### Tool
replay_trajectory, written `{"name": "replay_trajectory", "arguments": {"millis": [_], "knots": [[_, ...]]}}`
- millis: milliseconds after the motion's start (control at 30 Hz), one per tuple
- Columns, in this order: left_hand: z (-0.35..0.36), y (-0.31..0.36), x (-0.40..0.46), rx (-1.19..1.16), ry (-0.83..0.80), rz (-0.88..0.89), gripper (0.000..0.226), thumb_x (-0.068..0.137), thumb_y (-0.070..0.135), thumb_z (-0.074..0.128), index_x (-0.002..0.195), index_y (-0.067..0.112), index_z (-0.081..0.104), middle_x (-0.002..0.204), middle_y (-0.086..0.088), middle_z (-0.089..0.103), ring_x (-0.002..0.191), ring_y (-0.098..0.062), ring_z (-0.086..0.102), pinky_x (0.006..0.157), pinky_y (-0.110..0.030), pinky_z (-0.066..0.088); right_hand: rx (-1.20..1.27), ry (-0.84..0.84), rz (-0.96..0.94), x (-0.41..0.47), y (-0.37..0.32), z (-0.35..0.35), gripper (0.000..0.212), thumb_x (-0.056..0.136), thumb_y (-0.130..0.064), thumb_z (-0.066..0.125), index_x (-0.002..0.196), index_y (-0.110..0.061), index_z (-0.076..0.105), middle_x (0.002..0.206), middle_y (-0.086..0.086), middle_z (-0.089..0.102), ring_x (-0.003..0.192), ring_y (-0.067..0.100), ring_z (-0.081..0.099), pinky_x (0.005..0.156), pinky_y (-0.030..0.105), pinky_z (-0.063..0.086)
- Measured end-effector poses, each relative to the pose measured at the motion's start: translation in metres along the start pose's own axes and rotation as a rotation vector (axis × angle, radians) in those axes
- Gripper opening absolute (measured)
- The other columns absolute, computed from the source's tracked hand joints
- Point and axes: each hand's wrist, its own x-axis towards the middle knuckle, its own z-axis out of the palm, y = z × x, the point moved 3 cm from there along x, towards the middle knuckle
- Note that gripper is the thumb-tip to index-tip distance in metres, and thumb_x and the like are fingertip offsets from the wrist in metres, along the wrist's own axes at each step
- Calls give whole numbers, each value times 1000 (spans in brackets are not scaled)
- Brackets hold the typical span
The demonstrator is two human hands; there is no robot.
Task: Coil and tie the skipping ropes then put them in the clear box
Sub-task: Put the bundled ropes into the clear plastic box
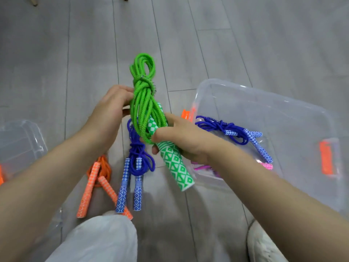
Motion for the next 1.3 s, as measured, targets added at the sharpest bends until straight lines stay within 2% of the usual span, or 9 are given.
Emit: {"name": "replay_trajectory", "arguments": {"millis": [133, 267, 367, 500, 600, 667, 800, 1100, 1300], "knots": [[29, 8, -3, 407, 6, 322, 43, 71, 39, 62, 110, 33, 44, 133, 1, 46, 121, -10, 47, 100, -30, 41, -171, -36, 52, -36, -3, -58, 38, 79, 0, 60, 117, -7, 55, 99, 26, 63, 80, 28, 65, 71, 38, 55], [74, 17, -10, 1046, -315, 881, 70, 81, 39, 57, 144, 16, 36, 157, -4, 26, 147, -23, 21, 117, -50, 20, -287, -108, 100, -73, -5, -115, 51, 74, 8, 60, 118, -19, 57, 89, 0, 69, 77, 12, 65, 66, 23, 51], [107, 14, -7, 1405, -426, 1126, 64, 85, 44, 56, 141, 17, 43, 152, -5, 38, 143, -27, 31, 117, -54, 17, -347, -143, 179, -97, 1, -153, 59, 67, 3, 62, 120, -20, 57, 97, 4, 67, 86, 15, 63, 73, 26, 51], [162, -2, -8, 1637, -553, 1378, 42, 92, 46, 46, 116, 12, 56, 105, -8, 64, 112, -30, 59, 117, -47, 17, -433, -139, 283, -119, 28, -194, 61, 64, 1, 64, 124, -10, 56, 107, 11, 67, 96, 15, 64, 83, 27, 51], [202, -23, -14, 1643, -854, 1327, 45, 88, 49, 44, 109, 10, 55, 103, -9, 65, 108, -29, 61, 103, -43, 41, -464, -119, 383, -131, 55, -220, 50, 64, 0, 67, 112, -10, 59, 97, 7, 66, 89, 17, 63, 80, 34, 52], [221, -46, -15, 1756, -992, 1132, 47, 87, 54, 53, 112, 14, 49, 109, -6, 63, 107, -27, 60, 94, -42, 46, -572, -85, 441, -132, 79, -232, 48, 62, -5, 71, 108, -14, 60, 94, 9, 65, 86, 18, 62, 81, 42, 51], [239, -91, -6, 1880, -1002, 826, 42, 93, 39, 56, 121, 14, 37, 117, -5, 54, 95, -31, 64, 72, -46, 54, -867, 39, 466, -120, 114, -250, 44, 72, -9, 75, 108, -22, 54, 91, -1, 61, 83, 18, 58, 75, 35, 49], [250, -116, 30, 1906, -1025, 575, 43, 87, 6, 47, 128, 18, 41, 121, -6, 51, 96, -31, 60, 70, -43, 49, -1248, 243, 319, -96, 147, -265, 44, 84, -19, 65, 123, -18, 46, 94, 0, 54, 83, 23, 49, 68, 29, 34], [243, -135, 26, 1939, -1146, 360, 55, 97, 33, 48, 146, 24, 26, 142, -8, 41, 120, -32, 52, 83, -40, 42, -1353, 288, 253, -82, 168, -267, 57, 78, -13, 65, 131, -17, 44, 117, 11, 59, 106, 32, 56, 85, 40, 47]]}}
